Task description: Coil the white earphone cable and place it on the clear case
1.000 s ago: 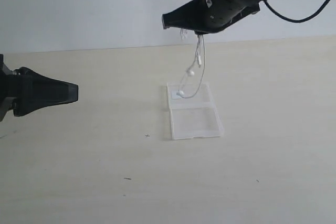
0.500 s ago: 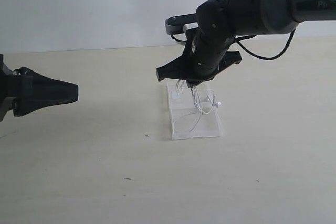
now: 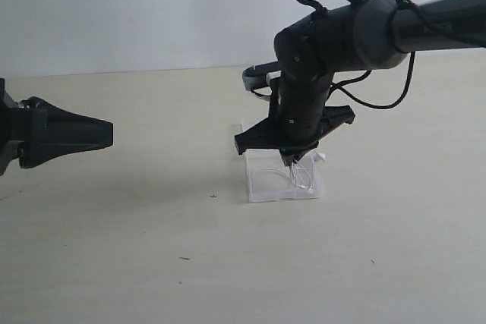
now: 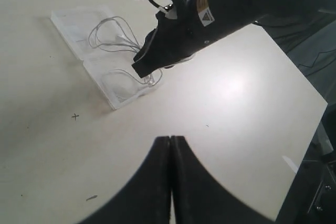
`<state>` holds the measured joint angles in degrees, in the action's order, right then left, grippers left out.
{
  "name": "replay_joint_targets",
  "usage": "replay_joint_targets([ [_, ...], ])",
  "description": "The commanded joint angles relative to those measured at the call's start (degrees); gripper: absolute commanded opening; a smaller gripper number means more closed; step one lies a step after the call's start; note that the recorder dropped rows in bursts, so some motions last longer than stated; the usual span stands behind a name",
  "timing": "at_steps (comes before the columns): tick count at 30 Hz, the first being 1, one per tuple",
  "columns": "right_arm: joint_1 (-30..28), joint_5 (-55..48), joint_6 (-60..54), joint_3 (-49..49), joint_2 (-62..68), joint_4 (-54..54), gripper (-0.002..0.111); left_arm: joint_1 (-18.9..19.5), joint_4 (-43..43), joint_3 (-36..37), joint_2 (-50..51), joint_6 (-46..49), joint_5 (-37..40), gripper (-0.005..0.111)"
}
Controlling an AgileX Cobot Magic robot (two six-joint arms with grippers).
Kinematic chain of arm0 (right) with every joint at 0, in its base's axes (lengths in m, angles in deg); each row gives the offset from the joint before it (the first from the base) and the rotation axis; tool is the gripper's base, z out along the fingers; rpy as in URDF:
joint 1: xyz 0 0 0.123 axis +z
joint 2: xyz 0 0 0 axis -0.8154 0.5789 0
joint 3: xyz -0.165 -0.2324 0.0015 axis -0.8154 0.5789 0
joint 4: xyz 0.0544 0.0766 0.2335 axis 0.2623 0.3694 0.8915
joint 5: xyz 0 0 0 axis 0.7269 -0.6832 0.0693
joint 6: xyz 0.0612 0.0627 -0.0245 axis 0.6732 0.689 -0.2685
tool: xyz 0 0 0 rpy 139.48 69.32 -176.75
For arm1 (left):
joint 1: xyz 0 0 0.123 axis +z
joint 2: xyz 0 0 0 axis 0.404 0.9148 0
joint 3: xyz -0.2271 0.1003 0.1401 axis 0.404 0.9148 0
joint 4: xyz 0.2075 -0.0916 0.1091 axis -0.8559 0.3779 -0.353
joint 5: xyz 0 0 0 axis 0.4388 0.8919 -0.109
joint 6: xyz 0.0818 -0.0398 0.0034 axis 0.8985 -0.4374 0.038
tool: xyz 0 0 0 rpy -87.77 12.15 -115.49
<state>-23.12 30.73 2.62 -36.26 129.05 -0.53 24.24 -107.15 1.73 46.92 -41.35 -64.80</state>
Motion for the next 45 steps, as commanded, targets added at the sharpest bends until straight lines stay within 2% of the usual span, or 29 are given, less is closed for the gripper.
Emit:
replay_joint_targets([
  [1,-0.35,-3.5,-4.98,-5.07,-0.05,3.27,0.0,0.2,0.51,0.09,0.02,0.29,0.25,0.0],
  [3,-0.35,-4.39,-6.38,-7.68,-0.05,4.54,0.006,0.2,0.51,0.09,0.02,0.29,-0.16,0.0],
  [10,-0.35,-7.16,-5.61,-13.08,-0.05,6.06,0.048,0.2,0.51,0.09,0.02,0.29,-1.56,0.0],
  [14,-0.35,-9.68,-4.88,-14.09,-0.05,5.85,0.059,0.2,0.51,0.37,0.02,0.29,-2.26,0.0],
  [18,-0.35,-16.97,-4.88,-16.8,-0.39,4.4,0.057,0.2,0.51,1.59,0.02,0.29,-0.74,0.0],
  [20,-0.35,-21.75,-4.88,-19.35,-0.79,1.58,0.052,0.2,0.51,2.11,0.02,0.29,0.66,0.0],
  [22,-0.35,-21.75,-4.88,-20.72,-2.04,-1.97,0.04,0.2,0.51,2.24,0.02,0.29,2.4,0.0],
  [26,-0.35,-21.75,-5.36,-20.56,-7.86,-3.15,0.0,0.2,0.51,2.24,0.02,0.29,5.45,0.0],
  [31,-0.35,-21.75,-5.81,-14.76,-17.22,-4.71,0.0,0.2,0.51,2.24,0.02,0.29,8.98,0.0],
  [40,-0.35,-21.75,-5.98,12.55,-45.0,-11.46,0.0,0.2,0.51,2.24,0.02,0.29,8.3,0.0],
  [45,-0.35,-21.75,-5.98,16.2,-55.76,-11.07,0.0,0.2,0.51,2.24,0.02,0.29,8.3,0.0],
])
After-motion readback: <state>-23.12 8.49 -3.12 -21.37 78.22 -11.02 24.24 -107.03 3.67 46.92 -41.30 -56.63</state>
